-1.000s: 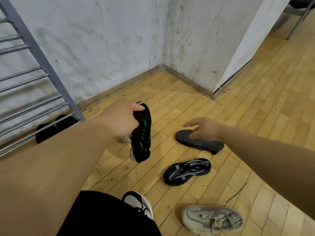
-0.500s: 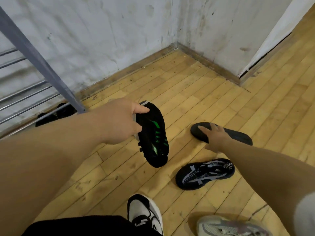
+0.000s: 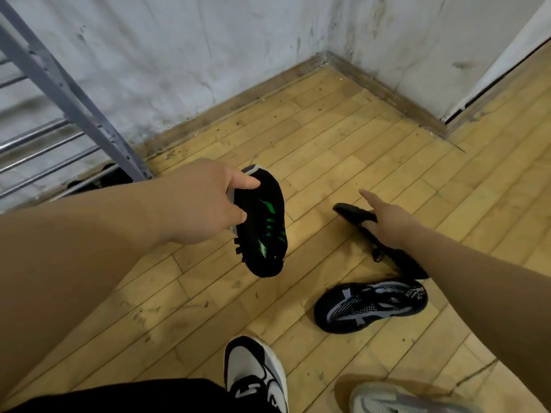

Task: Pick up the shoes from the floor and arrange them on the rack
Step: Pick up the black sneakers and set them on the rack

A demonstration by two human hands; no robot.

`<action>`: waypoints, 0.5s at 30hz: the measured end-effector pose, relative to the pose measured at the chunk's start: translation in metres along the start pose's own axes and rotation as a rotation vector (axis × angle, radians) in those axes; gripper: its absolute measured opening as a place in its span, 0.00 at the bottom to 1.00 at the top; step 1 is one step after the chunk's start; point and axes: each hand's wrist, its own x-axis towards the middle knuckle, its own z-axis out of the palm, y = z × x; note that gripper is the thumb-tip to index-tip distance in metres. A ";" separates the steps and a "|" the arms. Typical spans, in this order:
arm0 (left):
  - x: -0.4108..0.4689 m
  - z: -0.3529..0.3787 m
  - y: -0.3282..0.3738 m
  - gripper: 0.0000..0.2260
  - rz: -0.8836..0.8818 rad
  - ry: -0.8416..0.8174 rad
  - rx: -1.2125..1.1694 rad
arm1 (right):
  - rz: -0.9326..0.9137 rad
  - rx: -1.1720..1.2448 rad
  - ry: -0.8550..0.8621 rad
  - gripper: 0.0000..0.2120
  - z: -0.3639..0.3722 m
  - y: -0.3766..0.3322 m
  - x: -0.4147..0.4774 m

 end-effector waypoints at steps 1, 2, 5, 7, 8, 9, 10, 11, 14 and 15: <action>0.000 -0.001 0.001 0.25 -0.009 0.009 -0.011 | -0.035 0.090 0.018 0.37 -0.012 -0.004 -0.003; -0.001 -0.001 0.002 0.25 -0.013 0.016 -0.011 | -0.053 0.146 0.056 0.37 -0.023 -0.009 -0.008; -0.004 -0.001 0.006 0.25 -0.028 0.019 -0.015 | -0.013 0.202 0.225 0.37 -0.042 -0.020 -0.025; -0.008 -0.001 0.006 0.25 -0.041 0.009 -0.013 | -0.058 0.298 0.225 0.37 -0.049 -0.037 -0.045; -0.011 -0.002 0.006 0.25 -0.046 0.006 -0.018 | -0.112 0.381 0.178 0.37 -0.051 -0.050 -0.057; -0.015 -0.004 0.005 0.25 -0.045 0.009 -0.042 | -0.168 0.482 0.117 0.36 -0.052 -0.064 -0.071; -0.019 -0.007 0.004 0.24 -0.041 0.014 -0.083 | -0.225 0.578 0.056 0.34 -0.053 -0.079 -0.086; -0.025 -0.010 0.002 0.24 -0.039 0.020 -0.131 | -0.278 0.653 -0.006 0.32 -0.053 -0.096 -0.099; -0.047 -0.027 -0.007 0.21 -0.066 0.071 -0.312 | -0.405 0.731 -0.142 0.29 -0.053 -0.143 -0.131; -0.057 -0.034 -0.009 0.20 -0.069 0.104 -0.381 | -0.430 0.743 -0.161 0.31 -0.054 -0.157 -0.139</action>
